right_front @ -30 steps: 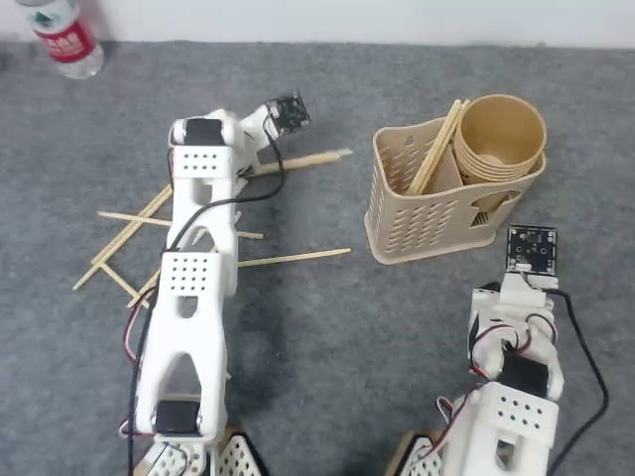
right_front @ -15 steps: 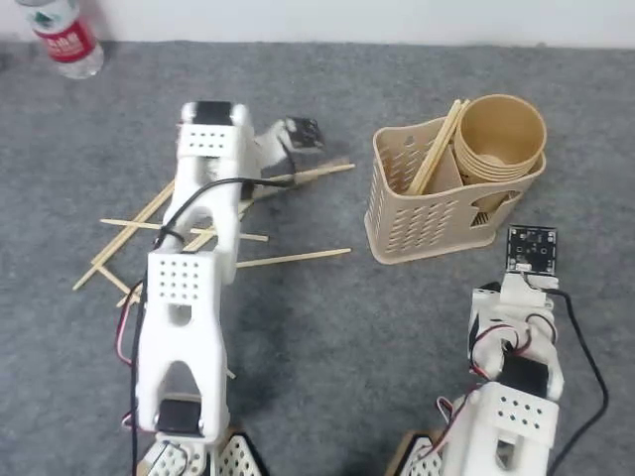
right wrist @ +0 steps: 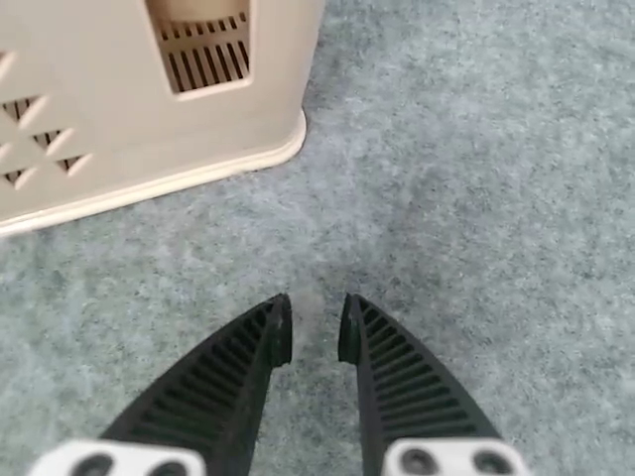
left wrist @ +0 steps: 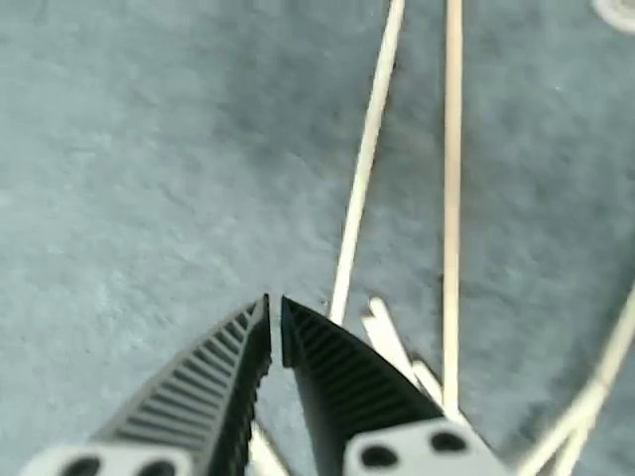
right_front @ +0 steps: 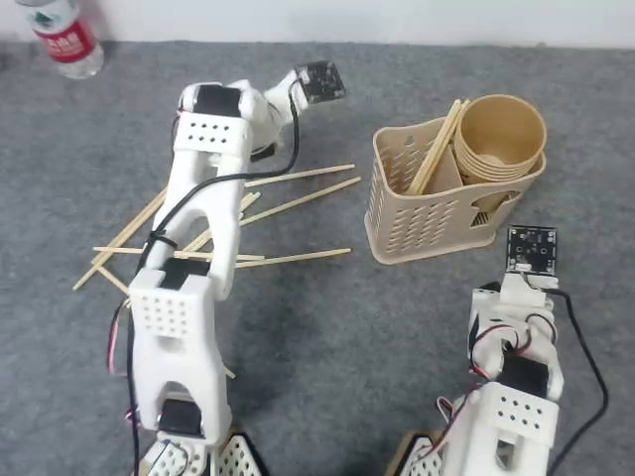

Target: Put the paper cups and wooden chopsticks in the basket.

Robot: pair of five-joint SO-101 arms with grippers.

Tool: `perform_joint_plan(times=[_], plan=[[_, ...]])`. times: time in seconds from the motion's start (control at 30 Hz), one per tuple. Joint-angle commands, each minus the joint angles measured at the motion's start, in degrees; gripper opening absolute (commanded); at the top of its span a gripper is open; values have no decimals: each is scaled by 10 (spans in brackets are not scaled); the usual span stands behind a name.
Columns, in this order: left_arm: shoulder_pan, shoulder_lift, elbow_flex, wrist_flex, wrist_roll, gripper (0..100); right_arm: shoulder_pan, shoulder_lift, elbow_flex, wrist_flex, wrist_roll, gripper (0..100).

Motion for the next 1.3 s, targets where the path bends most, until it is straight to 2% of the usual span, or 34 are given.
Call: perform_joint_plan(times=[0.0, 0.27, 0.47, 0.67, 0.9, 1.17, 1.27], plan=[[-12, 34, 0, 21, -20, 14, -3, -6, -2, -10, 6, 97], [5, 118, -3, 60, -29, 15, -3, -6, -2, -10, 6, 97], [28, 124, -1, 103, -17, 19, -3, -6, -2, -10, 6, 97], [31, 110, -26, 113, 7, 75, -3, -6, -2, -10, 6, 97], [41, 91, -81, 218, 11, 75, -3, -6, -2, -10, 6, 97], [47, 94, -79, 216, 12, 80, -3, -6, -2, -10, 6, 97], [44, 117, -80, 185, 12, 80, -3, -6, -2, -10, 6, 97]])
